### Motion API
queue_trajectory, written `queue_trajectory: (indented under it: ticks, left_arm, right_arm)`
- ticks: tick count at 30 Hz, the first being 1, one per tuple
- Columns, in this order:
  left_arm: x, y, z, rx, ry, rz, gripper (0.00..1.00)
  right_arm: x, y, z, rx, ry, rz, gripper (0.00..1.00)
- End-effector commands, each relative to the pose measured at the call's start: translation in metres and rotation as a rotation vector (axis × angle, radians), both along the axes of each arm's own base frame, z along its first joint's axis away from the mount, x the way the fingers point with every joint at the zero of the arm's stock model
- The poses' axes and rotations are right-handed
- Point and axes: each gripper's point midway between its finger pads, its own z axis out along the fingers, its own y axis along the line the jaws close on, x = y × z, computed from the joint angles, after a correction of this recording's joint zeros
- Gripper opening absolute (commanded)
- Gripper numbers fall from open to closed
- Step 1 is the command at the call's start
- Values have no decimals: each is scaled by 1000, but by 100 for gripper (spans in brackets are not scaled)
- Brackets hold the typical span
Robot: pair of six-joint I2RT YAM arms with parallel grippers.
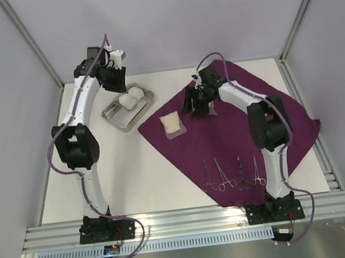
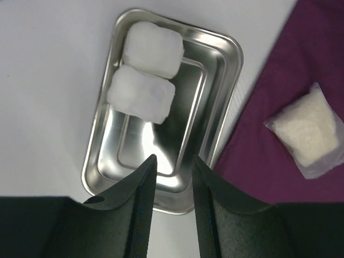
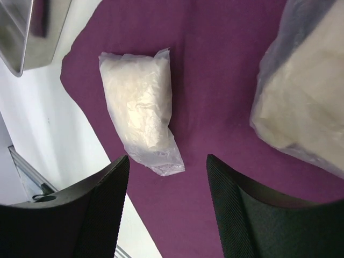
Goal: Prepare the surgical pack
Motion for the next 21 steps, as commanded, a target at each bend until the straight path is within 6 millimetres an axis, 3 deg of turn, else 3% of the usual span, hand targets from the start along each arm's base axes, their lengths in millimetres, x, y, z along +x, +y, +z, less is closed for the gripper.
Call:
queue_trajectory:
  ticks: [1, 8, 15, 21]
  left_arm:
    - [-44, -11, -1, -67, 134, -22, 42]
    - [-75, -21, -3, -134, 235, -38, 43]
    - [-88, -27, -10, -166, 298, -60, 43]
    - [-96, -36, -20, -199, 334, -90, 46]
  right_arm:
    - [5, 32, 23, 101, -56, 78, 62]
    - [-10, 53, -11, 124, 11, 144, 60]
    - [-2, 56, -29, 111, 28, 127, 59]
    - [-3, 56, -40, 100, 28, 127, 42]
